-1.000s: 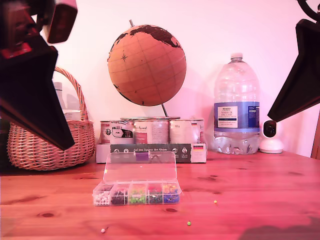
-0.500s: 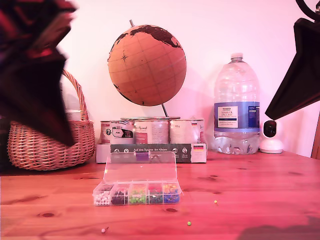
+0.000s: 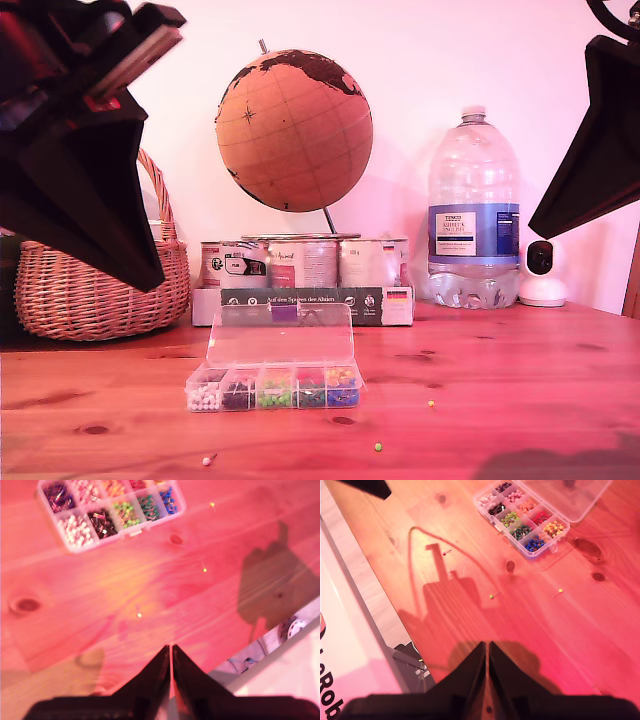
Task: Sort the loose pins on the table into their correct compartments
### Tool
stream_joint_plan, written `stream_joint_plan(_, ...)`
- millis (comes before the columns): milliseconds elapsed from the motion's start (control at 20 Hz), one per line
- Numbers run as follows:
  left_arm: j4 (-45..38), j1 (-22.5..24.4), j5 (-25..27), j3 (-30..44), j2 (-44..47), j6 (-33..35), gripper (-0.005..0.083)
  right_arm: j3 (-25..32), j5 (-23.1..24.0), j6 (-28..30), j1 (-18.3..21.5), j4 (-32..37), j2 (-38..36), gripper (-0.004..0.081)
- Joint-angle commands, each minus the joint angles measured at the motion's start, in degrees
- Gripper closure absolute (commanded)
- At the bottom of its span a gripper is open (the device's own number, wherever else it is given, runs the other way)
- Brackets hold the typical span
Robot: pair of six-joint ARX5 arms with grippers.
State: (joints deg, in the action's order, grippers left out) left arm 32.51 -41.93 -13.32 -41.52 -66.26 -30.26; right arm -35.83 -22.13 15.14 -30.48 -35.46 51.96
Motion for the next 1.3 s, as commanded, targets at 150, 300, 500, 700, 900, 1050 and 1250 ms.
stream_joint_plan(150, 0.9, -0.2, 3.0, 0.0, -3.1, -2.8, 0.0785, -0.3, -0.2, -0.2, -0.3, 0.5, 0.0, 0.0783)
stream_joint_plan(300, 1.4, -0.2, 4.9, 0.0, -4.4, -4.3, 0.0785, -0.3, -0.2, -0.2, -0.3, 0.5, 0.0, 0.0783)
stream_joint_plan(500, 2.4, -0.3, 6.8, -0.3, -5.4, -5.8, 0.0785, -0.3, -0.2, -0.2, -0.3, 0.5, 0.0, 0.0783)
stream_joint_plan(700, 6.3, -0.2, 6.9, -2.8, -7.4, -5.7, 0.0662, -0.3, -0.2, -0.2, -0.3, 0.5, 0.0, 0.0783)
stream_joint_plan(900, 7.9, -0.2, 6.8, -6.8, -11.9, -5.3, 0.0608, -0.3, -0.2, -0.3, -0.3, 0.5, 0.0, 0.0783)
stream_joint_plan(1050, 8.6, -1.2, 6.8, -11.5, -16.3, -4.2, 0.0608, -0.3, -0.2, -0.3, -0.3, 0.6, 0.0, 0.0783)
stream_joint_plan(1250, 11.6, -3.2, 7.9, -16.8, -21.8, -3.8, 0.0608, -0.3, -0.2, -0.3, -0.3, 1.4, 0.0, 0.0783)
